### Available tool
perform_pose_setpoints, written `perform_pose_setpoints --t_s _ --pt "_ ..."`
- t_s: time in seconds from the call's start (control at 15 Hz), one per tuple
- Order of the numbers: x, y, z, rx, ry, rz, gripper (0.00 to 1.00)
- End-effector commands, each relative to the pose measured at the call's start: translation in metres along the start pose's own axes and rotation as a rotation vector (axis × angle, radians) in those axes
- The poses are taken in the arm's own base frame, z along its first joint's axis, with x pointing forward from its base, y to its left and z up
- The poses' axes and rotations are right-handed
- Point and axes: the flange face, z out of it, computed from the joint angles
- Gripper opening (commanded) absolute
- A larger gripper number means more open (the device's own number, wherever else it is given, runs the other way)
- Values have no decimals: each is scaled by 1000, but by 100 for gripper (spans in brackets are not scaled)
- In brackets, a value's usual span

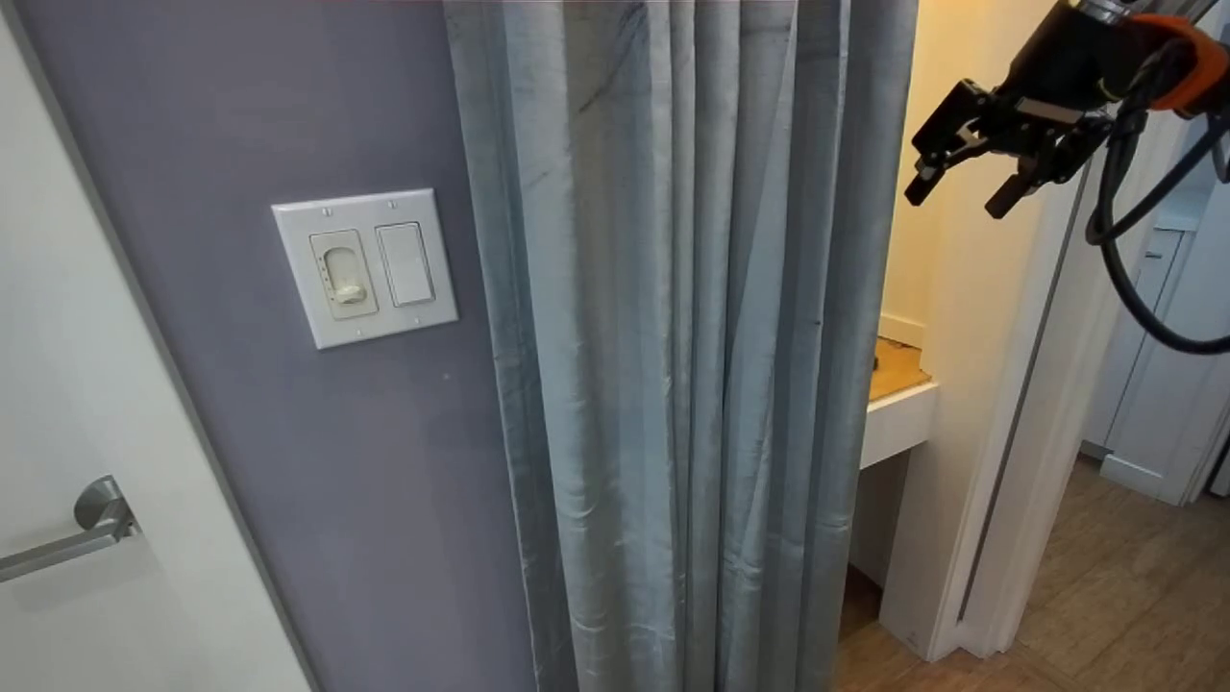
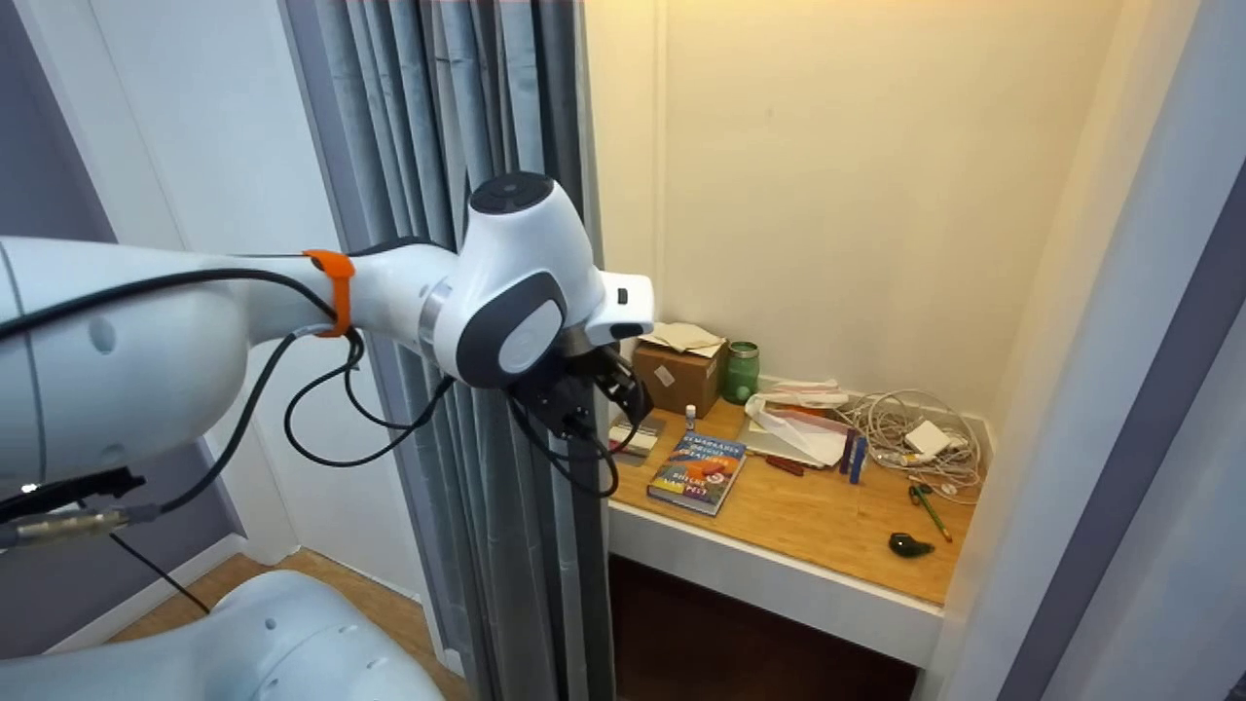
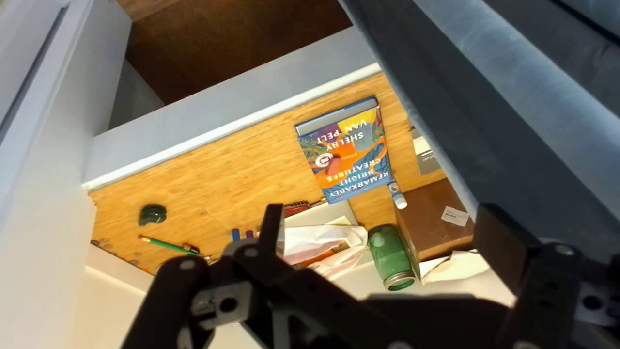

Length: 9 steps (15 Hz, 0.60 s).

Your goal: Move the curtain to the right

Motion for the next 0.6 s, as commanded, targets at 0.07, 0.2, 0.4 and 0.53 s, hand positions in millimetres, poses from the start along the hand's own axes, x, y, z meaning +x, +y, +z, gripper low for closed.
perform_pose_setpoints --t_s 0.07,0.2,0.4,0.53 --pt "7 7 12 90 -26 -15 100" --pt "8 8 15 123 -29 -27 100" --pt "11 3 16 165 -13 -64 100" --pt "13 -1 18 183 0 -89 100"
